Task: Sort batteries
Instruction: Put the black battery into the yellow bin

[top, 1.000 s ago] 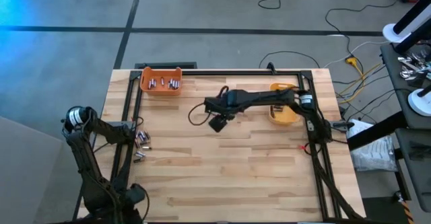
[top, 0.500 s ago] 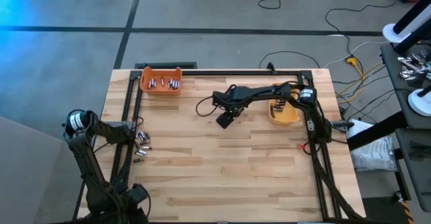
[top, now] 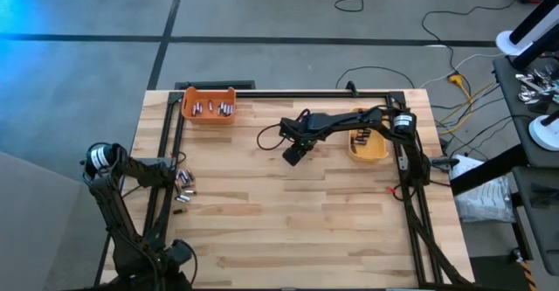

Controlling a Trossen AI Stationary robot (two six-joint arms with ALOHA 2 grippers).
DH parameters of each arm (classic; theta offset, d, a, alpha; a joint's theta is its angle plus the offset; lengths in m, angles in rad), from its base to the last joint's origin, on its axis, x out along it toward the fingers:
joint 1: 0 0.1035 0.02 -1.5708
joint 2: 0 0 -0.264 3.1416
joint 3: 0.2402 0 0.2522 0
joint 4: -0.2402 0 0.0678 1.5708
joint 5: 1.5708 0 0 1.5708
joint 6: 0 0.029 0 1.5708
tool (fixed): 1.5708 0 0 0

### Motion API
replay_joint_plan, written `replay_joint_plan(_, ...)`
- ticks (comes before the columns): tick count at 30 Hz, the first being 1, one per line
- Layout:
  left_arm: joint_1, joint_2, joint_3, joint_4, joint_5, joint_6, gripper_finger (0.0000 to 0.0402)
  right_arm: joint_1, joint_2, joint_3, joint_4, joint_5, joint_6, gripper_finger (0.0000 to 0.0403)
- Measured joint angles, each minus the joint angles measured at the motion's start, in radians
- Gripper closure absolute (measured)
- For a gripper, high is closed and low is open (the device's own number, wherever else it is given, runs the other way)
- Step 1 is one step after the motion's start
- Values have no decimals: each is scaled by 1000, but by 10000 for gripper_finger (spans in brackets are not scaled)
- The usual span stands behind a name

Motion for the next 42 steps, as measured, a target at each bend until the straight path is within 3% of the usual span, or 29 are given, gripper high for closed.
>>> replay_joint_plan(7, 0, -1, 0, 3, -4, -3, 214, -14, 1, -3, -4, 5, -50, 362)
replay_joint_plan(15, 6, 0, -1, 4, -81, -25, 214, -16, -50, -3, -109, 15, -148, 352)
replay_joint_plan(24, 16, 49, -2, 4, -123, -77, 214, -17, -350, -7, -399, 60, -283, 360)
replay_joint_plan(31, 64, 74, -2, 9, -144, -73, 214, -32, -554, -48, -595, 102, -296, 358)
replay_joint_plan(36, 157, 44, 27, 40, -284, 54, 214, -67, -691, -224, -610, 97, -155, 355)
replay_joint_plan(39, 224, 42, 82, 42, -378, 232, 214, -107, -758, -367, -561, 98, -56, 353)
replay_joint_plan(42, 308, 42, 142, 44, -391, 428, 214, -173, -810, -484, -521, 94, 32, 358)
